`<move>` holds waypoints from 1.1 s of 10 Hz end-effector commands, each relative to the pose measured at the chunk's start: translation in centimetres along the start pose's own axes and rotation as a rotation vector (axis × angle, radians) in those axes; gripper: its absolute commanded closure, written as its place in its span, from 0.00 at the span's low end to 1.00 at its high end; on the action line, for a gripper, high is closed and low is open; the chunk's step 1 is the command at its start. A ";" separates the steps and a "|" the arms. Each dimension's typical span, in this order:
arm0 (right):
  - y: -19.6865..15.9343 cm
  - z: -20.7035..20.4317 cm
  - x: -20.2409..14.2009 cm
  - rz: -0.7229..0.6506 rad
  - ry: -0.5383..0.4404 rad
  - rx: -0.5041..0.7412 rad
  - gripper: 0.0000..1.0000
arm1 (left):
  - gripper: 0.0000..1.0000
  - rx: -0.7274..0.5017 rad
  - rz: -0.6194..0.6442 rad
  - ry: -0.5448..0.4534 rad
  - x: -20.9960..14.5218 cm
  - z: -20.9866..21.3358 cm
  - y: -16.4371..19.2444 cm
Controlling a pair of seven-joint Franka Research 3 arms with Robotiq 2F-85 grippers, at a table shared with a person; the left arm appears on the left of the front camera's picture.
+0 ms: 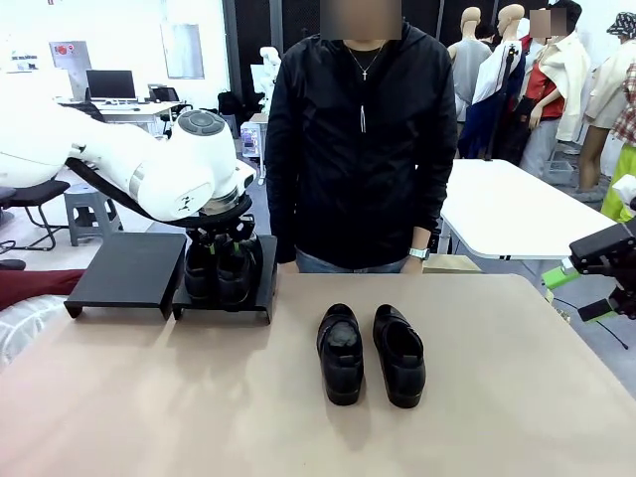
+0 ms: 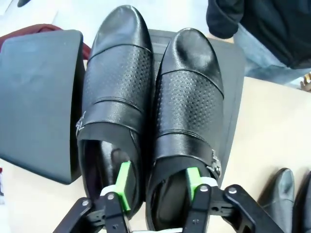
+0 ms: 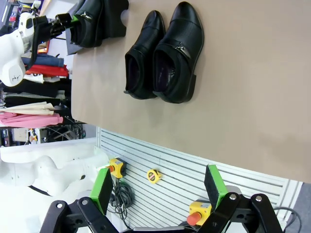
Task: Organize the shoes by placing them on the stand.
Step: Place the Shoe from the middle of the table onto the Shoes Stand.
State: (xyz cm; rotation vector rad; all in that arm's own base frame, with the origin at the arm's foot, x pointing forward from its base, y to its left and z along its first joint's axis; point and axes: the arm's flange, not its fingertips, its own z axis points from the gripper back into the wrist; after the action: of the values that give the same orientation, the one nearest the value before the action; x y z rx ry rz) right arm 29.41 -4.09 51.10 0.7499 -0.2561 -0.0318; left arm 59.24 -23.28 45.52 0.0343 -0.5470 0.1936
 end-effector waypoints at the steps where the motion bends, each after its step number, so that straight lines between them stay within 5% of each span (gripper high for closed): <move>1: 0.1 0.2 -0.1 -0.015 0.005 -0.005 0.00 | 0.00 -0.014 0.032 -0.062 -1.1 1.5 0.4; 6: 0.1 0.2 -0.1 -0.015 0.005 -0.005 0.00 | 0.00 -0.072 -0.051 -0.118 -7.0 13.1 3.0; 11: 0.1 0.2 -0.1 -0.015 0.005 -0.005 0.00 | 0.00 -0.370 -0.345 0.427 -18.1 23.6 9.7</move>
State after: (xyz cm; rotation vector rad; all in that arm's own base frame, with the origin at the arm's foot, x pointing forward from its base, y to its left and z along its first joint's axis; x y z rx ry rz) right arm 29.42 -4.08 51.07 0.7496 -0.2548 -0.0319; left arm 31.12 -23.08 54.79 -0.3016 -0.2473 -0.1884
